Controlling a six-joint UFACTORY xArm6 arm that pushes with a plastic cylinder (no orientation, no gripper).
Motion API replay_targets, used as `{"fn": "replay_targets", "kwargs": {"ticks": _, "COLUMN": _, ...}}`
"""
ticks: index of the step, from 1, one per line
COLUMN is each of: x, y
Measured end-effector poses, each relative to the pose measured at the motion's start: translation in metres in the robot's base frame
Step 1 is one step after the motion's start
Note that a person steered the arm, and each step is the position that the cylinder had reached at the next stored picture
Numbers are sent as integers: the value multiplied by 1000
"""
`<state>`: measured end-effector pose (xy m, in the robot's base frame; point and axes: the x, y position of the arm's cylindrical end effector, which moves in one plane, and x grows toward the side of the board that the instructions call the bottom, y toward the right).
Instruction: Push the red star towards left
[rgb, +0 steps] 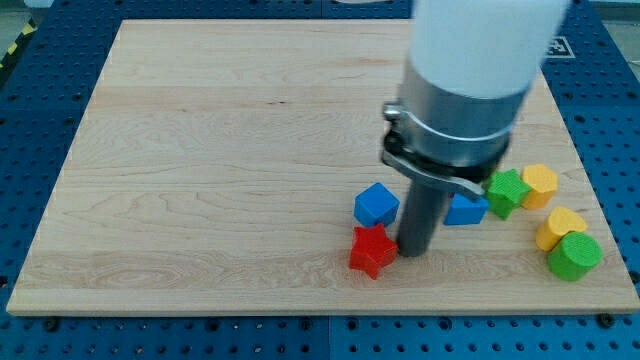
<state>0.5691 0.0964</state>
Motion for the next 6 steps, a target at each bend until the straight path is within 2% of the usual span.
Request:
{"fn": "replay_targets", "kwargs": {"ticks": 2, "x": 11, "y": -1}}
{"fn": "replay_targets", "kwargs": {"ticks": 5, "x": 11, "y": -51}}
{"fn": "replay_targets", "kwargs": {"ticks": 6, "x": 13, "y": -38}}
